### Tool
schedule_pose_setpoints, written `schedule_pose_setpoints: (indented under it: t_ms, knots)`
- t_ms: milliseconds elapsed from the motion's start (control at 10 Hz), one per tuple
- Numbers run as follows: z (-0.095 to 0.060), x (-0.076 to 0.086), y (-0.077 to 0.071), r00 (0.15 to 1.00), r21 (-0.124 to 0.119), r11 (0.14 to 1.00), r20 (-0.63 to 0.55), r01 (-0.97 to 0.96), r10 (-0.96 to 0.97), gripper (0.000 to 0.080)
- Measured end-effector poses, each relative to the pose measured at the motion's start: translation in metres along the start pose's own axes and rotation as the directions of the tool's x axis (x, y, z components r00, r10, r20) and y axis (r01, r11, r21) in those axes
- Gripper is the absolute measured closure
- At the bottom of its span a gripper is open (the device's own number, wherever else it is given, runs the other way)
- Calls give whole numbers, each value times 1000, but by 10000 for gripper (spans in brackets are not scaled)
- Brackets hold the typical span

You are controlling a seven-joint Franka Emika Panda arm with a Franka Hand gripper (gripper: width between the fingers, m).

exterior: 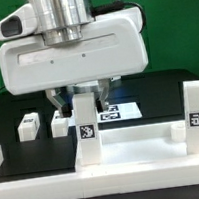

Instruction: Assemble desk

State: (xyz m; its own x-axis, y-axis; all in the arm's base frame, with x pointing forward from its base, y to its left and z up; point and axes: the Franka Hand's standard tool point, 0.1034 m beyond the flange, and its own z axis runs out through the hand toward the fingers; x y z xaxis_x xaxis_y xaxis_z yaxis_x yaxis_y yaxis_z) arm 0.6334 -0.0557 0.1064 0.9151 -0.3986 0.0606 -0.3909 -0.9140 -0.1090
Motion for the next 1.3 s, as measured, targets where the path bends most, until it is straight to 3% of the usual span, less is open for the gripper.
schedule_pose_setpoints:
  t_ms: [300,400,500,600,700,900,1000,1100,1200,1300]
  knots:
    - [0,1,3,975,-2,975,-1,-221,221,508]
    - [-1,0,4,911,-7,911,10,-412,412,508]
    - [-3,-1,4,797,-15,798,37,-603,603,508]
    - [-4,-3,2,627,-17,630,90,-776,774,508]
    - [-4,-1,2,505,-15,511,128,-859,853,508]
    - [-2,-2,1,371,-26,377,134,-926,919,508]
    - [-1,-2,1,359,-27,366,133,-930,924,508]
    - [-1,-2,0,368,-26,375,134,-927,920,399]
    - [-1,-2,0,451,-18,457,129,-889,883,399]
    - [-1,-4,-4,597,-5,601,119,-799,794,251]
